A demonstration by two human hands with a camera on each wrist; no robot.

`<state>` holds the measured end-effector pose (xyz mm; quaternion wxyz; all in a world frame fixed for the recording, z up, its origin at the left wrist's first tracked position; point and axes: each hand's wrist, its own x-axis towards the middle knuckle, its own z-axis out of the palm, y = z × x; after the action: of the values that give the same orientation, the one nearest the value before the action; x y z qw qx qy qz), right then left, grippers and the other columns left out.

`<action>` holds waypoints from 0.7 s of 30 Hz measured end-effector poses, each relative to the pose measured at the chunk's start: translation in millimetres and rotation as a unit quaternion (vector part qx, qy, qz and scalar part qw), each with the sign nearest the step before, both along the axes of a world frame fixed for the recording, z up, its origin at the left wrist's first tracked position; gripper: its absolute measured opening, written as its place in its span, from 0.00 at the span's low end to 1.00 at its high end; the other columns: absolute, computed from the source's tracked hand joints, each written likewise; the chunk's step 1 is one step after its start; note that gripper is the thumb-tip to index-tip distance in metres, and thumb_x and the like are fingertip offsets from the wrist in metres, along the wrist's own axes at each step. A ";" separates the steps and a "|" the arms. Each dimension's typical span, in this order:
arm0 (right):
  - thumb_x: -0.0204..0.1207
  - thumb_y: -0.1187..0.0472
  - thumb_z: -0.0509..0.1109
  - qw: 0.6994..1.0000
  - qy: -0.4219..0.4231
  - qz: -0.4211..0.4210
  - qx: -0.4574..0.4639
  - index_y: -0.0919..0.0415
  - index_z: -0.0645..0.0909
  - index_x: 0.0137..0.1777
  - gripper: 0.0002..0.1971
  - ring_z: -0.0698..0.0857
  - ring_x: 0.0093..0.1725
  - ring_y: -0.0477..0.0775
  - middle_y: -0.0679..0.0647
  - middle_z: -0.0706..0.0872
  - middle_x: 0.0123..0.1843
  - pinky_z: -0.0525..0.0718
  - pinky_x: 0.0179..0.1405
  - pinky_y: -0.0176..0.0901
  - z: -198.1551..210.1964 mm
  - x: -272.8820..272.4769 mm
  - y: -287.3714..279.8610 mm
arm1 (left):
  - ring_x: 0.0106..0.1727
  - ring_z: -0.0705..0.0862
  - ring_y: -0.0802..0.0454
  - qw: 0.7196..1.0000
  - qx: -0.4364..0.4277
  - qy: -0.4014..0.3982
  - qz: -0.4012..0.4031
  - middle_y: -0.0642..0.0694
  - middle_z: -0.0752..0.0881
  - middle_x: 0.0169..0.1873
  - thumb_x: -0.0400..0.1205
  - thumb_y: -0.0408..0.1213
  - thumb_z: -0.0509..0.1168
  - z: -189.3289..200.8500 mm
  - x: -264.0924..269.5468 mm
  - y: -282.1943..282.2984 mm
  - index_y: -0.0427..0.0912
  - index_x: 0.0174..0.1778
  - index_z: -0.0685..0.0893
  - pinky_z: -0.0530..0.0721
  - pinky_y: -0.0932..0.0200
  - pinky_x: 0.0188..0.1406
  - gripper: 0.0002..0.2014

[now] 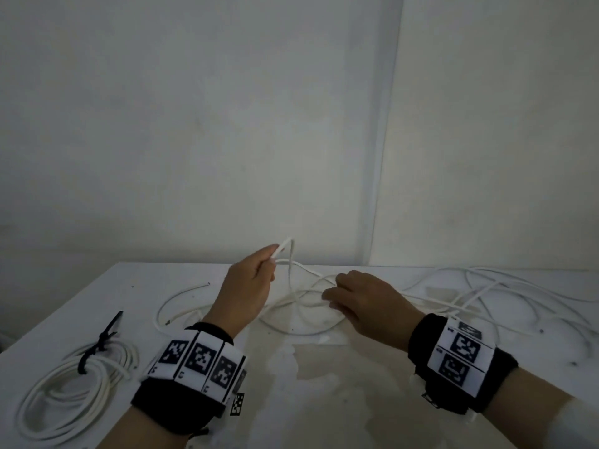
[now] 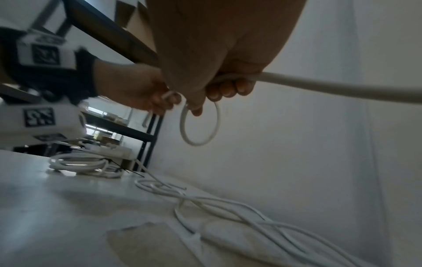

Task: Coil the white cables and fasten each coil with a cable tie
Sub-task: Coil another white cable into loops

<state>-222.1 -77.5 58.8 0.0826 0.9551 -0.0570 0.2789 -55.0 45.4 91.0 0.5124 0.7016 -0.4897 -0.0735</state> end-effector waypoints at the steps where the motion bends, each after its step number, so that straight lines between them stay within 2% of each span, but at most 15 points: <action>1: 0.75 0.59 0.60 1.000 -0.007 0.023 0.001 0.58 0.80 0.44 0.08 0.68 0.34 0.49 0.53 0.80 0.33 0.65 0.31 0.40 4.1 -2.0 7.2 | 0.25 0.73 0.62 1.000 0.026 -0.007 -0.001 0.53 0.76 0.30 0.85 0.31 0.52 -1.4 -3.5 1.3 0.45 0.59 0.82 0.70 0.74 0.24 0.15; 3: 0.76 0.58 0.60 0.998 -0.015 0.056 0.031 0.58 0.76 0.46 0.06 0.70 0.36 0.49 0.53 0.80 0.36 0.67 0.34 0.39 10.2 -8.0 19.8 | 0.27 0.72 0.61 0.997 0.073 -0.009 -0.013 0.55 0.79 0.33 0.84 0.31 0.52 -5.0 -11.9 3.3 0.43 0.50 0.84 0.69 0.73 0.25 0.13; 5: 0.77 0.56 0.60 0.991 -0.024 0.071 0.107 0.59 0.77 0.46 0.07 0.71 0.37 0.48 0.53 0.79 0.40 0.70 0.36 0.38 19.4 -13.8 28.8 | 0.29 0.74 0.61 0.993 0.098 0.000 -0.065 0.56 0.83 0.35 0.84 0.32 0.53 -8.8 -24.3 4.8 0.41 0.45 0.86 0.68 0.72 0.27 0.15; 6: 0.78 0.55 0.61 0.984 -0.035 0.074 0.159 0.60 0.78 0.46 0.09 0.72 0.37 0.45 0.52 0.78 0.42 0.72 0.36 0.37 24.1 -14.1 30.8 | 0.29 0.74 0.60 0.990 0.104 0.010 -0.094 0.58 0.83 0.33 0.84 0.33 0.53 -10.3 -29.5 5.5 0.41 0.43 0.87 0.69 0.70 0.28 0.16; 8: 0.79 0.56 0.64 0.960 -0.047 0.056 0.272 0.59 0.77 0.46 0.06 0.75 0.37 0.39 0.46 0.75 0.43 0.71 0.37 0.30 34.6 -18.5 34.0 | 0.25 0.74 0.63 0.986 0.098 0.041 -0.130 0.57 0.84 0.28 0.83 0.37 0.52 -8.5 -42.5 7.9 0.42 0.40 0.87 0.69 0.67 0.27 0.18; 11: 0.78 0.59 0.67 0.930 -0.024 0.004 0.367 0.53 0.77 0.47 0.01 0.77 0.35 0.29 0.40 0.79 0.41 0.70 0.36 0.24 42.4 -24.7 34.5 | 0.20 0.70 0.63 0.980 0.074 0.094 -0.157 0.51 0.84 0.28 0.84 0.34 0.50 -1.8 -54.6 9.4 0.45 0.37 0.86 0.67 0.69 0.23 0.19; 13: 0.78 0.60 0.66 0.902 -0.016 0.003 0.432 0.56 0.82 0.45 0.03 0.79 0.35 0.32 0.41 0.84 0.39 0.73 0.39 0.27 44.7 -28.3 32.0 | 0.21 0.72 0.64 0.979 0.070 0.090 -0.171 0.54 0.83 0.26 0.85 0.36 0.52 0.7 -58.9 10.4 0.45 0.37 0.86 0.68 0.73 0.24 0.17; 15: 0.79 0.60 0.66 0.867 -0.016 0.011 0.498 0.56 0.83 0.42 0.06 0.82 0.38 0.39 0.46 0.86 0.37 0.78 0.44 0.38 46.6 -32.1 29.0 | 0.24 0.74 0.66 0.978 0.064 0.076 -0.184 0.57 0.81 0.21 0.83 0.39 0.59 1.5 -61.8 11.0 0.46 0.36 0.85 0.68 0.75 0.27 0.13; 16: 0.80 0.60 0.65 0.856 -0.014 0.017 0.517 0.57 0.83 0.42 0.07 0.82 0.36 0.40 0.49 0.86 0.36 0.78 0.42 0.36 48.3 -34.3 28.9 | 0.24 0.74 0.66 0.978 0.063 0.071 -0.189 0.58 0.80 0.20 0.83 0.39 0.61 1.8 -62.9 10.6 0.47 0.35 0.85 0.68 0.75 0.27 0.12; 18: 0.82 0.62 0.62 0.840 -0.011 0.026 0.541 0.61 0.82 0.45 0.08 0.78 0.27 0.35 0.53 0.83 0.34 0.73 0.30 0.25 52.9 -37.8 31.7 | 0.22 0.72 0.66 0.978 0.064 0.070 -0.185 0.59 0.78 0.19 0.83 0.38 0.60 2.4 -64.7 9.8 0.47 0.35 0.83 0.67 0.74 0.26 0.11; 19: 0.82 0.63 0.61 0.838 -0.013 0.028 0.545 0.63 0.81 0.46 0.09 0.77 0.23 0.34 0.54 0.82 0.33 0.72 0.26 0.23 54.9 -38.9 32.9 | 0.22 0.71 0.65 0.979 0.062 0.076 -0.177 0.59 0.77 0.19 0.83 0.39 0.60 3.1 -65.4 9.4 0.47 0.35 0.84 0.67 0.74 0.25 0.12; 21: 0.82 0.64 0.60 0.830 -0.022 0.025 0.556 0.64 0.81 0.46 0.09 0.76 0.21 0.34 0.55 0.81 0.32 0.71 0.22 0.22 57.9 -40.1 34.3 | 0.22 0.69 0.64 0.979 0.056 0.097 -0.169 0.59 0.77 0.20 0.84 0.40 0.59 3.4 -65.9 9.8 0.47 0.35 0.84 0.67 0.75 0.25 0.13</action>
<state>-262.3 -43.2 116.7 -0.4707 0.8344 -0.1808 0.2227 -120.9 55.2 94.4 0.4975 0.6255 -0.5448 -0.2538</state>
